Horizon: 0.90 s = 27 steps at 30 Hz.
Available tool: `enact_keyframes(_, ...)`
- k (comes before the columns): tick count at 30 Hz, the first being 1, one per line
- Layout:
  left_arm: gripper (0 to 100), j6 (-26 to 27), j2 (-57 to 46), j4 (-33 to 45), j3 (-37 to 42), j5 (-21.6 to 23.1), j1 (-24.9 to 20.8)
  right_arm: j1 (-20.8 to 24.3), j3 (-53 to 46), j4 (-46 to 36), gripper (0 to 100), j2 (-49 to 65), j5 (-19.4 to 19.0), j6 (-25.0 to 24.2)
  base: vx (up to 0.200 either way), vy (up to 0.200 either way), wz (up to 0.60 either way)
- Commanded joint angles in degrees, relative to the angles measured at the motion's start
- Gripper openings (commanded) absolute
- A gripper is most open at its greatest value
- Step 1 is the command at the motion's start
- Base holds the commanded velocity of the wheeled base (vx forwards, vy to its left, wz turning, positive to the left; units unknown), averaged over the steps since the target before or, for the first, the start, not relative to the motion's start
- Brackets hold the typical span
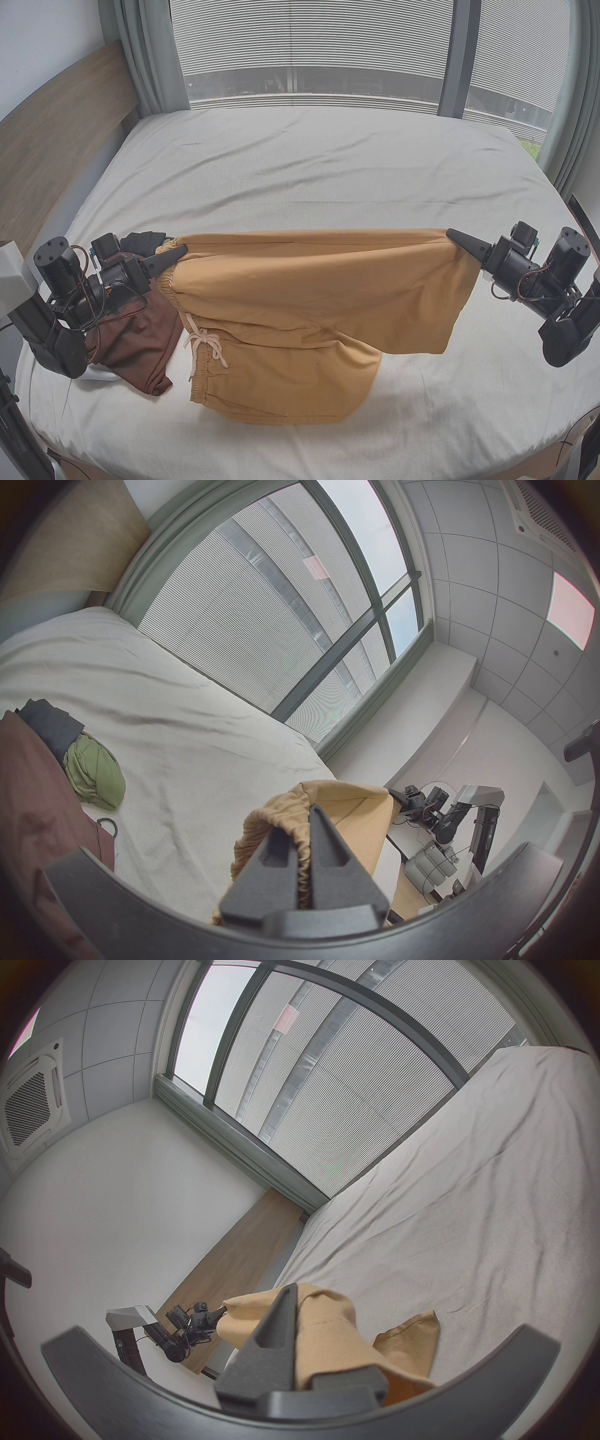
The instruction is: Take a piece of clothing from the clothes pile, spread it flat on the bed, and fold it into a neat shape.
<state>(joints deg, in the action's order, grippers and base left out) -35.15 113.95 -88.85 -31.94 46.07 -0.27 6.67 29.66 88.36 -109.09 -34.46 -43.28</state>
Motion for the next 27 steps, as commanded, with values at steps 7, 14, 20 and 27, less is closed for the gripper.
enact_keyframes(7,0,-0.01,0.4,-0.01,-0.14,-0.45,0.0,-1.48,0.4,0.06,0,-0.15,-1.05,-0.05,0.0,0.0,0.0)
enact_keyframes(14,0,0.08,0.22,-0.01,-0.23,-0.45,-0.17,-1.39,0.4,0.06,0,-0.24,-1.05,-0.05,0.0,0.0,0.0)
enact_keyframes(20,0,0.52,-0.57,-0.1,-0.49,-0.54,-0.96,-0.25,0.75,0.06,0,-0.15,-0.69,0.39,0.0,0.0,0.0)
enact_keyframes(27,0,0.69,-0.21,-0.1,-1.63,-3.18,-0.35,0.8,6.38,-0.03,0,-2.62,-0.34,1.09,0.0,0.0,0.0)
